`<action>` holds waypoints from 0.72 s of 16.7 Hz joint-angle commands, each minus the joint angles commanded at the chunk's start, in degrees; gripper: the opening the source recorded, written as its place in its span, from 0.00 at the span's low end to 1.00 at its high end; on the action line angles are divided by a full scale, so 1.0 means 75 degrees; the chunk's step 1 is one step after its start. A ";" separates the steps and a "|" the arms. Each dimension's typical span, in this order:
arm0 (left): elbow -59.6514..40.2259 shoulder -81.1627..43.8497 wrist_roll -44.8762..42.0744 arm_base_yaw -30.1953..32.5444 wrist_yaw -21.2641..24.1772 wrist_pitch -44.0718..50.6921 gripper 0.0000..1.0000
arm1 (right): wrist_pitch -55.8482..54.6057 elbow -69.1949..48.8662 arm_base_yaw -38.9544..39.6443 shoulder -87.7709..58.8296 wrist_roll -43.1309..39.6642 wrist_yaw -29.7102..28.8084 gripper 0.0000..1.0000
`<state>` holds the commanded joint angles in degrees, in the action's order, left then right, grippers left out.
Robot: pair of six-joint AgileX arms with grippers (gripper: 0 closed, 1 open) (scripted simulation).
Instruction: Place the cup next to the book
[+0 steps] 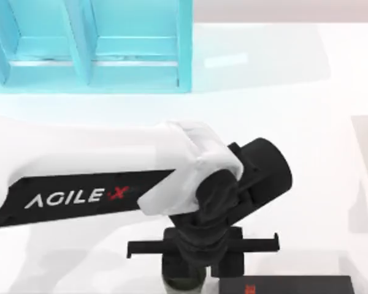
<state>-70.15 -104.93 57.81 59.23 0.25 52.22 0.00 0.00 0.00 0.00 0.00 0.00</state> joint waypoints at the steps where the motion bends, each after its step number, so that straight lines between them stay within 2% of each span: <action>1: 0.0000 0.0000 0.0000 0.0000 0.0000 0.0000 0.60 | 0.0000 0.0000 0.0000 0.0000 0.0000 0.0000 1.00; 6: 0.0000 0.0000 0.0000 0.0000 0.0000 0.0000 0.98 | 0.0000 0.0000 0.0000 0.0000 0.0000 0.0000 1.00; 12: 0.0000 0.0000 0.0000 0.0000 0.0000 0.0000 1.00 | 0.0000 0.0000 0.0000 0.0000 0.0000 0.0000 1.00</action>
